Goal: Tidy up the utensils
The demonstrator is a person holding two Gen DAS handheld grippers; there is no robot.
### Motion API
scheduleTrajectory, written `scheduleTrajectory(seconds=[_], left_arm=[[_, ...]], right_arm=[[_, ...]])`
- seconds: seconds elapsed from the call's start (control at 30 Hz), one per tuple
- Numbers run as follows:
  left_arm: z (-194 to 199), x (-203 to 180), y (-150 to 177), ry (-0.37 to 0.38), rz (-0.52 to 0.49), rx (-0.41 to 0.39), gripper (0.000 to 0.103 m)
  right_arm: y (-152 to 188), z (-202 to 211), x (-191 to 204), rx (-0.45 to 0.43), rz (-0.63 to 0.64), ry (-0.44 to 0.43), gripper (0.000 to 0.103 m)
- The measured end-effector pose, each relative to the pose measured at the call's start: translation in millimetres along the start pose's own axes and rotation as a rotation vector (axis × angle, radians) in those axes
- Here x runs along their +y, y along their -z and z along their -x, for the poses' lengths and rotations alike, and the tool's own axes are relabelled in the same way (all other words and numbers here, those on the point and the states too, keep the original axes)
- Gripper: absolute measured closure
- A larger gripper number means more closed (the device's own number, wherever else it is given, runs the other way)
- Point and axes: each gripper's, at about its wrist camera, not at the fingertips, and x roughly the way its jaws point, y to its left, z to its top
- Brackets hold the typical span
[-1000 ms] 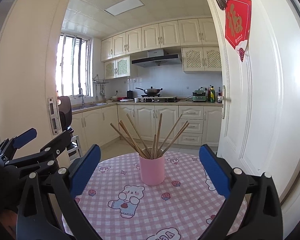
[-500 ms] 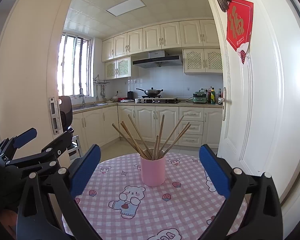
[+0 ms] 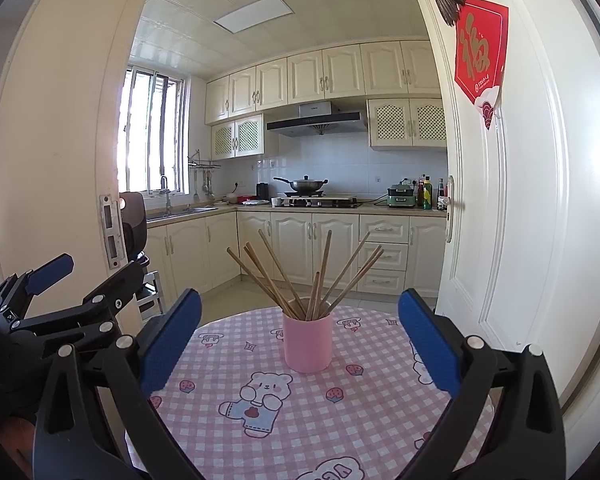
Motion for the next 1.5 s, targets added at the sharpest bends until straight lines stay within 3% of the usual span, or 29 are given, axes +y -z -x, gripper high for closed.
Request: scheduleTrajectory(seconds=[1.5], left_arm=[[-3.4, 0.8, 2.6, -0.01, -0.006, 0.001, 0.007]], right_arm=[[-0.2, -0.9, -0.1, 0.008, -0.005, -0.007, 0.008]])
